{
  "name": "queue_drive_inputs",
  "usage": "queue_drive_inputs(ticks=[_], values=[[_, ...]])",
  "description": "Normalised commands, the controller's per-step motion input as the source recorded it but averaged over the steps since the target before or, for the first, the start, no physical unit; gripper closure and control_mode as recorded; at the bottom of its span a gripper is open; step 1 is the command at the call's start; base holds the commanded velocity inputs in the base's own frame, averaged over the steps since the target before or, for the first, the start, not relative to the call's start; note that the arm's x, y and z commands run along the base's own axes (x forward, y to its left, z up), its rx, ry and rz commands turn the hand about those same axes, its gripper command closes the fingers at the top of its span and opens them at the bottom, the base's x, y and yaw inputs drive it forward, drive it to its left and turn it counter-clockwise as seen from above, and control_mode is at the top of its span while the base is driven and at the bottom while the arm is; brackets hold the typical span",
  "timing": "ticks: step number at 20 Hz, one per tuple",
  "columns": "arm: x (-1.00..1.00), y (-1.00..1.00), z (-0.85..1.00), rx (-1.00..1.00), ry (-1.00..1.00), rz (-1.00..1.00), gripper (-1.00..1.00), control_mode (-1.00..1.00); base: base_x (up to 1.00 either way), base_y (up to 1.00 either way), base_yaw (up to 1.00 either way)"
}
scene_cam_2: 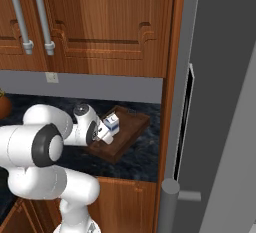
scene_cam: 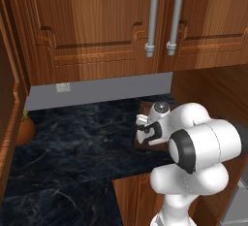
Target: Take out the milk from the fridge and place it on the tray on the counter. Then take the sugar cube near the tray and place it in the tray.
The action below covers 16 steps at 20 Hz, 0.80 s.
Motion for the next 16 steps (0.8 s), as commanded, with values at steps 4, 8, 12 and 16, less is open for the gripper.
queue_drive_inputs(ticks=[4,8,12,16], values=[[-0.23,0.02,0.36,0.0,-0.16,0.0,-1.0,-1.0,0.0,0.0,0.0],[-0.61,0.03,0.62,0.0,-0.15,0.0,-1.0,-1.0,0.0,0.0,0.0],[-0.74,-0.03,0.82,0.0,0.0,0.0,-1.0,-1.0,0.0,0.0,0.0],[-0.85,0.0,0.79,0.0,0.0,0.0,-1.0,-1.0,0.0,0.0,0.0]])
